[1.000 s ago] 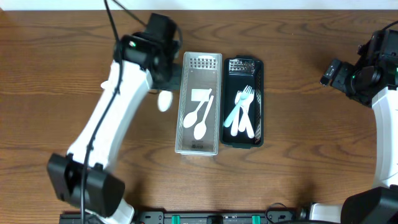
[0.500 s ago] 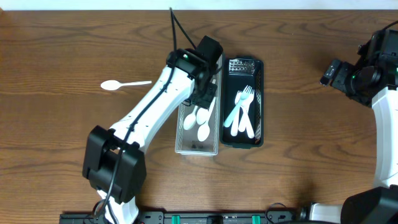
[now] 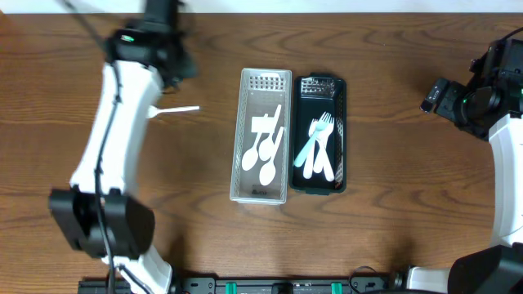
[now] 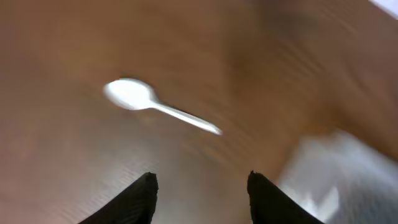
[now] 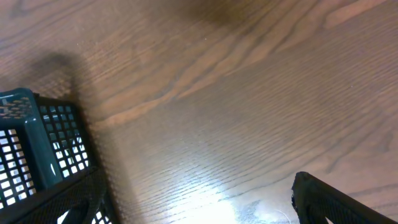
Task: Pack container
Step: 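Place the spoon into the grey tray and withdraw, then grasp the last white spoon with the left gripper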
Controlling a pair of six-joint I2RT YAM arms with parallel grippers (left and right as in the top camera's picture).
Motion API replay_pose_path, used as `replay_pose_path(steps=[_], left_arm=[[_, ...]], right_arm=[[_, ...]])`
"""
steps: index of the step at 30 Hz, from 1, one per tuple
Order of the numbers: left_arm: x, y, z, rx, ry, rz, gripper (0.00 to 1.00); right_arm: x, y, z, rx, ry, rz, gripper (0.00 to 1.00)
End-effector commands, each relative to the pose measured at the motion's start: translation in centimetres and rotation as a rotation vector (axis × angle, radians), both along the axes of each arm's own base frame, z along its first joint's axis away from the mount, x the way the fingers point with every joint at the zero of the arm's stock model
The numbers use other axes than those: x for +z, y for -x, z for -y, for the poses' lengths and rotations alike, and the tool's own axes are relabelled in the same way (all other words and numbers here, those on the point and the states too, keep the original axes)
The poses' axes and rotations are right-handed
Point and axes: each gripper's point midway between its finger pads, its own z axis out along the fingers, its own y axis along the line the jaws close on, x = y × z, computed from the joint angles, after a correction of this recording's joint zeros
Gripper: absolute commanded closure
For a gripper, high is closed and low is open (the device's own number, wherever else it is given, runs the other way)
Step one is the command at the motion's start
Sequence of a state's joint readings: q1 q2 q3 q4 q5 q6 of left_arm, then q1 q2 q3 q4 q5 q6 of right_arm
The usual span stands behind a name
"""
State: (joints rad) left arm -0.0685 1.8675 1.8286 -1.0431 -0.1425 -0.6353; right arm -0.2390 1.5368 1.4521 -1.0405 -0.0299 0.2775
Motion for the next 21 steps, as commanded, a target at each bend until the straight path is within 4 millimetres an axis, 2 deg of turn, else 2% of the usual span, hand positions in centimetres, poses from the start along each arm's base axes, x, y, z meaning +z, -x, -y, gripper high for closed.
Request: replay_pose_path(steps=[1,3,7,12,21], left_arm=[[-4.3,0.1,-3.3,0.468,0.179,-0.038,0.50],[-5.9,0.0,-4.2,0.575,0.246,-0.064,0.51],[-8.7,-0.2,-5.9,0.695,0.269,-0.100,0.51],[-11.4,-0.2,-6.1,0.808,0.293,-0.137,0.51],[-15.7,-0.3,-5.5,0.857,0.316,-0.216,0.51]], right_arm=[[-0.2,0.2,0.2,-0.005,-0.006,-0.009,0.01],[-0.2,0.4,0.1,-0.005,-0.007,-0.017,0.01],[-0.3,0.5,0.1,-0.005,-0.008,-0.021,0.01],[-0.4,0.8,0.0,-0.005,-0.012,-0.034,0.01],[-0.6,1.2,0.0,-0.005,-0.015,-0.050,0.01]])
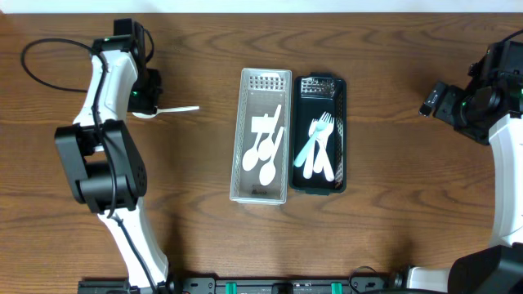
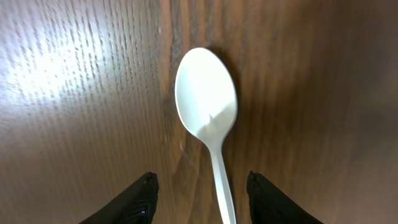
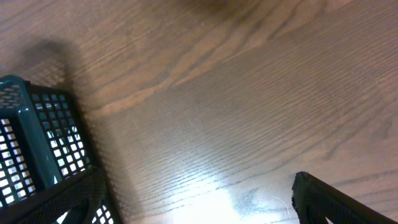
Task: Pack container
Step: 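Grasp the last white spoon with the left gripper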
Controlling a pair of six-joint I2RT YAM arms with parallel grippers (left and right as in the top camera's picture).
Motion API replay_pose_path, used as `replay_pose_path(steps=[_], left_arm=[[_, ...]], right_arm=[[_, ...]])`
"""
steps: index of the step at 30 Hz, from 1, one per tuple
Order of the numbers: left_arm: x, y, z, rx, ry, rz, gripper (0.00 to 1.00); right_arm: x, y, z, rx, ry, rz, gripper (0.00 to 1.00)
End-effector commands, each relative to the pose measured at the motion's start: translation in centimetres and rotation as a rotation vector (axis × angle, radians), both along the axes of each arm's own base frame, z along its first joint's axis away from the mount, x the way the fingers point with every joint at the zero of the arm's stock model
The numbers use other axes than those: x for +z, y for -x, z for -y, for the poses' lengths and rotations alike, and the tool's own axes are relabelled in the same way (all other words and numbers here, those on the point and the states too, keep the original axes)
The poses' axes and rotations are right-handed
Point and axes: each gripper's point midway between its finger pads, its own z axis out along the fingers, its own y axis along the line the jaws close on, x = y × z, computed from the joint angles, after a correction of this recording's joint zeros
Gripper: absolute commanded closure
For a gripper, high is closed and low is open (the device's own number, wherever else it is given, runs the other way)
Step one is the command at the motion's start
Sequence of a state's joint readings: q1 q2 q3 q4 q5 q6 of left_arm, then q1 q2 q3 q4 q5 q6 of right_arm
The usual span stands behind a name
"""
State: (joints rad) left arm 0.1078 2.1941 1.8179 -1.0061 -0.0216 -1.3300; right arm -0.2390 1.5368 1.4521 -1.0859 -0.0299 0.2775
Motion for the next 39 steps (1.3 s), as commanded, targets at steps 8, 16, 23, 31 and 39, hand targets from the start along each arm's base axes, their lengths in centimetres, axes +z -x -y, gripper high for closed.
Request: replay_pose_path(steps=[8,16,23,31,39], left_arm=[[-3.5,-0.3,0.4,0.045,0.041,-0.037,0.51],[-5.6,0.1,0.6,0.044,0.049,-0.081,0.51],[-5.8,0.2,0.6,0.025,0.049,-0.088,0.70],[-5.7,0.1,2.8,-0.279,0.160,-0.081,0.94],[-0.8,0.2,6.8,-0.843,0.274,0.040,0.94]], right_arm=[[-0.2,0.3,0.2,-0.005,-0.006,-0.012,0.01],[-0.3,0.6,0.1,-0.005,-0.009,-0.023,0.01],[-0.4,0.8,0.0,-0.005,-0.012,-0.034,0.01],[-0.3,0.7,0.0,-0.005,-0.011,-0.030,0.01],[-0.1,0.2,0.2,-0.005,-0.005,-0.008,0.01]])
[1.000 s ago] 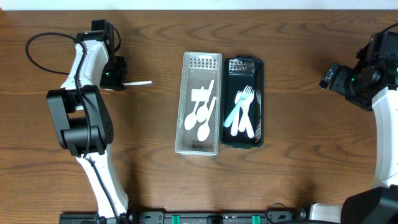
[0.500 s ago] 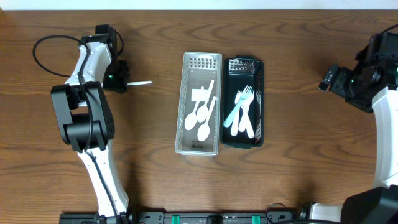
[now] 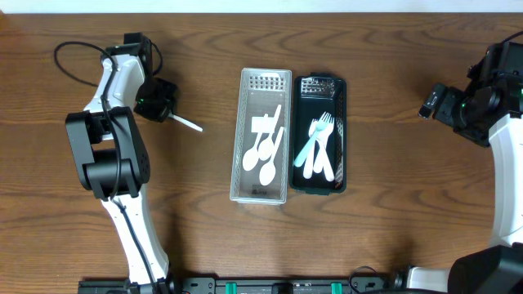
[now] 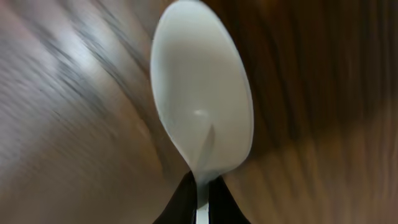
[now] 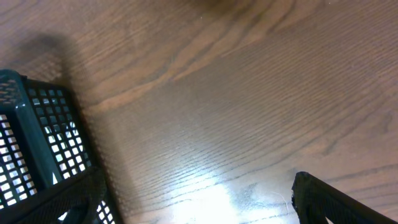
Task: Pack container
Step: 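Grasp the last white spoon with the left gripper, then place the spoon into the grey tray and open left gripper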
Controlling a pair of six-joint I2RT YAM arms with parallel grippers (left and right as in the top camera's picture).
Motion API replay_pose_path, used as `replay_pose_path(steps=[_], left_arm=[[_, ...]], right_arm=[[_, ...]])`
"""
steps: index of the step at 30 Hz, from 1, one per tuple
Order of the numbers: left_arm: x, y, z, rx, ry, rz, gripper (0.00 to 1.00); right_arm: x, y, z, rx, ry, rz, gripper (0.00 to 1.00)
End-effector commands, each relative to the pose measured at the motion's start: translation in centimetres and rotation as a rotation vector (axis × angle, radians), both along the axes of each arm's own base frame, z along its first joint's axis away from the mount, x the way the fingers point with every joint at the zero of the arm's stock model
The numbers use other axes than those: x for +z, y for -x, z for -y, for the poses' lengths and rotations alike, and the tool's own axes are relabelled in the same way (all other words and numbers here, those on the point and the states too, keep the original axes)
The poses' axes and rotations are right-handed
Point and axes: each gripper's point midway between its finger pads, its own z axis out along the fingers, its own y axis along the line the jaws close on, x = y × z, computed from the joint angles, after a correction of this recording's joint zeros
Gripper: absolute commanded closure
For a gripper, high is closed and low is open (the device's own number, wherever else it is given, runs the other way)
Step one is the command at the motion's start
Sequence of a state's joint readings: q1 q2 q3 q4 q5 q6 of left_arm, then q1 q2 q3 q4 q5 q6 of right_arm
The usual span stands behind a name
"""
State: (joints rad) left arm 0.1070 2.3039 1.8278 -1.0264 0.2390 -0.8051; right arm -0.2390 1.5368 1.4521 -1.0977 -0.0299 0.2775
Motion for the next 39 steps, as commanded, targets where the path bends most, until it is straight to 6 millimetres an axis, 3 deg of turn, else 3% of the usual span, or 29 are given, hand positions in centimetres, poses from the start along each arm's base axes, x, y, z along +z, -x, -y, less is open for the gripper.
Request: replay_pose_path(steps=[1,7,12,14,18,25,26,29,31,34,36,39], left_arm=[[4.6,-0.4,2.6,-0.360,0.069,0.150,0.94],[14.2,2.1,7.2,-0.744,-0.026,0.331,0.94],[18.0,5.2,12.2,-0.987,-0.112,0.379,0.94],[18.1,6.4,14.4,-1.083,-0.139,0.371,0.94],[16.5,8.0,18.2,-1.221,-0.172,0.334,0.94],[12.5,8.1,20.6,-1.303,-0.205,0.276,0.83],[12.1,8.0,20.7,-1.304,-0.204,0.269,0.71],[11.5,7.7,20.8,-1.303,-0.203,0.264,0.54],[11.5,7.7,20.8,-1.304,-0.203,0.266,0.48],[12.5,7.7,20.7,-1.301,-0.206,0.280,0.47],[14.0,8.0,20.6,-1.299,-0.209,0.298,0.44],[17.5,8.4,20.3,-1.291,-0.218,0.351,0.29]], right_arm=[[0.0,0.0,0.2,-0.006,-0.002,0.004,0.01],[0.1,-0.4,0.3,-0.006,0.002,0.020,0.01],[0.3,-0.7,0.4,-0.005,0.005,0.031,0.01],[0.3,-0.8,0.4,-0.005,0.006,0.038,0.01],[0.4,-1.0,0.5,-0.005,0.009,0.048,0.01],[0.4,-1.0,0.5,-0.005,0.009,0.048,0.01],[0.4,-1.0,0.5,-0.005,0.009,0.048,0.01],[0.4,-1.1,0.5,-0.005,0.010,0.050,0.01],[0.5,-1.1,0.5,-0.005,0.010,0.052,0.01],[0.5,-1.2,0.5,-0.005,0.011,0.054,0.01],[0.5,-1.2,0.5,-0.005,0.010,0.054,0.01],[0.5,-1.2,0.5,-0.005,0.011,0.054,0.01]])
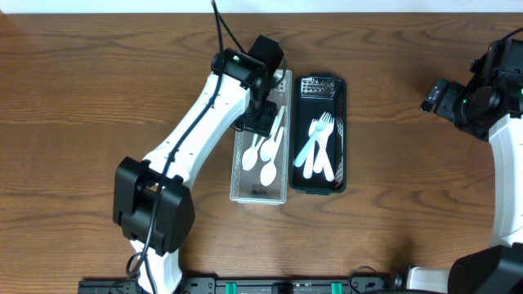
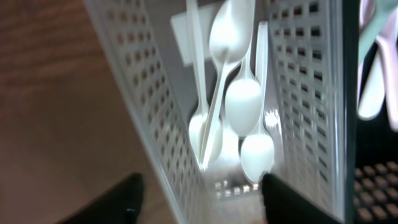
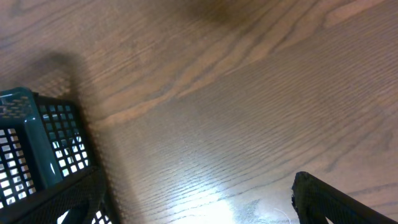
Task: Pack container
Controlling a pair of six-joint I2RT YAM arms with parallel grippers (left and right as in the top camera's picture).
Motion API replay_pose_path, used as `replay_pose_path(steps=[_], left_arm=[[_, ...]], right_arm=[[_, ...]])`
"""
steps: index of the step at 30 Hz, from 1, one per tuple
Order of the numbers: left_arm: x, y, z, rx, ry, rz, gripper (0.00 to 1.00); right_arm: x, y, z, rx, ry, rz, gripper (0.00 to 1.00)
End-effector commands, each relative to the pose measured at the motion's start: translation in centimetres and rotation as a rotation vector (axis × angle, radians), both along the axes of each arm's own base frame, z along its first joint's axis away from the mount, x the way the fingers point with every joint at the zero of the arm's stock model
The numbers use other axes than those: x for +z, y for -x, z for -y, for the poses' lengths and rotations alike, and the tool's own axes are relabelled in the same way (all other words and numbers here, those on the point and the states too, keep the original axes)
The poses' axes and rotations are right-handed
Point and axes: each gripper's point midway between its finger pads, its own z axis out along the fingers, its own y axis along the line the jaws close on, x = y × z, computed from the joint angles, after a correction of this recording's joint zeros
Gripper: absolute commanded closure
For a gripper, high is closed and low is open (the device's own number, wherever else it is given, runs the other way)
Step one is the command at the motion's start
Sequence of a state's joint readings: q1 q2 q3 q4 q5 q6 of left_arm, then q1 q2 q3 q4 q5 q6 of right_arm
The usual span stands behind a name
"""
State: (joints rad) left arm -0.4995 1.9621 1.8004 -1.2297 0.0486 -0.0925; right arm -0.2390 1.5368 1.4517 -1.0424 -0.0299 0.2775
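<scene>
The white perforated basket (image 1: 261,193) holds several white plastic spoons (image 1: 266,160). My left gripper (image 1: 260,117) hangs over the basket's far half, open with nothing between its fingers. In the left wrist view the open left gripper (image 2: 199,199) straddles the basket's wall (image 2: 155,112), and the spoons (image 2: 231,68) lie crossed on the basket floor. The dark green basket (image 1: 320,189) beside it holds white and pale teal forks (image 1: 319,149). My right gripper (image 1: 435,96) hovers open over bare wood far to the right.
The two baskets stand side by side mid-table. The right wrist view shows wood grain and a corner of the green basket (image 3: 37,143) at its left, with the right gripper (image 3: 199,199) open above the table.
My left gripper was shut on a white spoon's handle at the table's far left. Now it is open over the white basket, and that spoon is gone from the table. The right arm has not moved.
A lone white spoon lay on the wood left of the baskets with my left gripper open above it. Then the fingers straddled its handle, then were shut on it. Now the left gripper is open over the white basket, where the spoons lie.
</scene>
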Motion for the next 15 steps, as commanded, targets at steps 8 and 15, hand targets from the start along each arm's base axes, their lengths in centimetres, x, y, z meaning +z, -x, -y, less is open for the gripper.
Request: replay_pose_path(steps=[8,15], left_arm=[[15.5,1.8,-5.0,0.051,-0.005,0.395,0.02],[22.5,5.7,-8.0,0.088,0.061,0.599,0.02]], right_arm=[[0.0,0.0,0.3,-0.005,-0.002,0.003,0.01],[0.0,0.0,0.3,-0.005,-0.002,0.003,0.01]])
